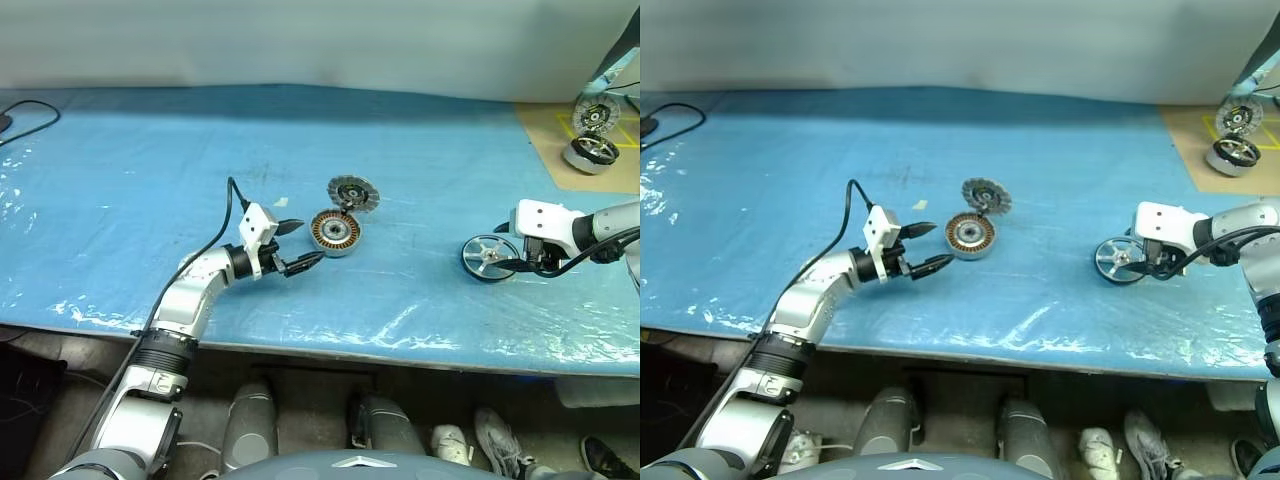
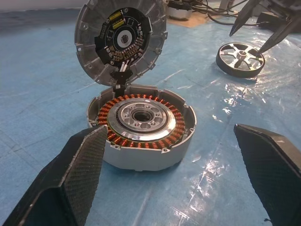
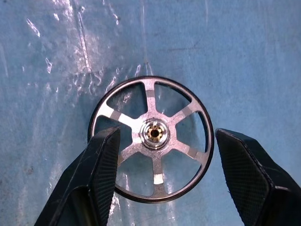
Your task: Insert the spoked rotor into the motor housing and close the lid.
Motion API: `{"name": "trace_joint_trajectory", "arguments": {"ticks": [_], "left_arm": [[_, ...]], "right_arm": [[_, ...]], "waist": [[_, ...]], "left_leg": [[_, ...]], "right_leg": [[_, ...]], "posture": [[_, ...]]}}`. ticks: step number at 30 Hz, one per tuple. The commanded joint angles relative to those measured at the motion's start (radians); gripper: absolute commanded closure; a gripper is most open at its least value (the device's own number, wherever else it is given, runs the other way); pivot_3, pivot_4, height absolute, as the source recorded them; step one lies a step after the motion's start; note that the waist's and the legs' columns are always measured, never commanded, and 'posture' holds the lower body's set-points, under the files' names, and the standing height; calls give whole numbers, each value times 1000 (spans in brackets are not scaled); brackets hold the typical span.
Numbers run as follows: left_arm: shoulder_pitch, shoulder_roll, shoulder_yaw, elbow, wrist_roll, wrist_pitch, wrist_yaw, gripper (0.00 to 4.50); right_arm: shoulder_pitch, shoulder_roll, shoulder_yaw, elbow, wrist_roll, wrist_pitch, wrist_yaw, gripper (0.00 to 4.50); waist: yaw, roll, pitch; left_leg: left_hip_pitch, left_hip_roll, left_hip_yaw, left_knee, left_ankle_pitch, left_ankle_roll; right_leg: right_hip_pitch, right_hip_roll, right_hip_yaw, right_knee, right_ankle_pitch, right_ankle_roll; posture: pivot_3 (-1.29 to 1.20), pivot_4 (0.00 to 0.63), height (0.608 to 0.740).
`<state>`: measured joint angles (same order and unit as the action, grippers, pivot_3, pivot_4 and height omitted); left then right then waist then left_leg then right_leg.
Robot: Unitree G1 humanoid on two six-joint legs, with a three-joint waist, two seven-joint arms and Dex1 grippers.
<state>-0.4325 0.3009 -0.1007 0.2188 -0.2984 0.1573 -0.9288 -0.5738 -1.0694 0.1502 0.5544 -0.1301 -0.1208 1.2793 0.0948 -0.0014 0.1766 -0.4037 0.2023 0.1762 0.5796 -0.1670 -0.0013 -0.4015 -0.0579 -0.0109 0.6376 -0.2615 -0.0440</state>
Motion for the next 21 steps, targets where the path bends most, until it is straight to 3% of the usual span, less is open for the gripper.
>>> {"name": "trace_joint_trajectory", "arguments": {"ticks": [1,11,15,21], "left_arm": [[-8,2,3,-39,0,-10,5,0],[-10,3,7,-37,4,-8,6,0],[-9,4,6,-38,4,-8,8,0],[-9,7,7,-40,2,-6,7,0]], "right_arm": [[-9,10,3,23,-11,-25,-12,1131],[0,41,31,83,-48,-62,-40,1131],[18,42,40,83,-49,-73,-24,2017],[18,48,25,72,-44,-51,-40,2072]], "waist": [[0,0,0],[0,0,0],[0,0,0],[0,-1,0]], "left_leg": [[0,0,0,0,0,0],[0,0,0,0,0,0],[0,0,0,0,0,0],[1,0,0,0,0,0]], "right_leg": [[0,0,0,0,0,0],[0,0,0,0,0,0],[0,0,0,0,0,0],[1,0,0,0,0,0]], "posture": [[0,150,740],[0,150,740],[0,150,740],[0,150,740]]}}
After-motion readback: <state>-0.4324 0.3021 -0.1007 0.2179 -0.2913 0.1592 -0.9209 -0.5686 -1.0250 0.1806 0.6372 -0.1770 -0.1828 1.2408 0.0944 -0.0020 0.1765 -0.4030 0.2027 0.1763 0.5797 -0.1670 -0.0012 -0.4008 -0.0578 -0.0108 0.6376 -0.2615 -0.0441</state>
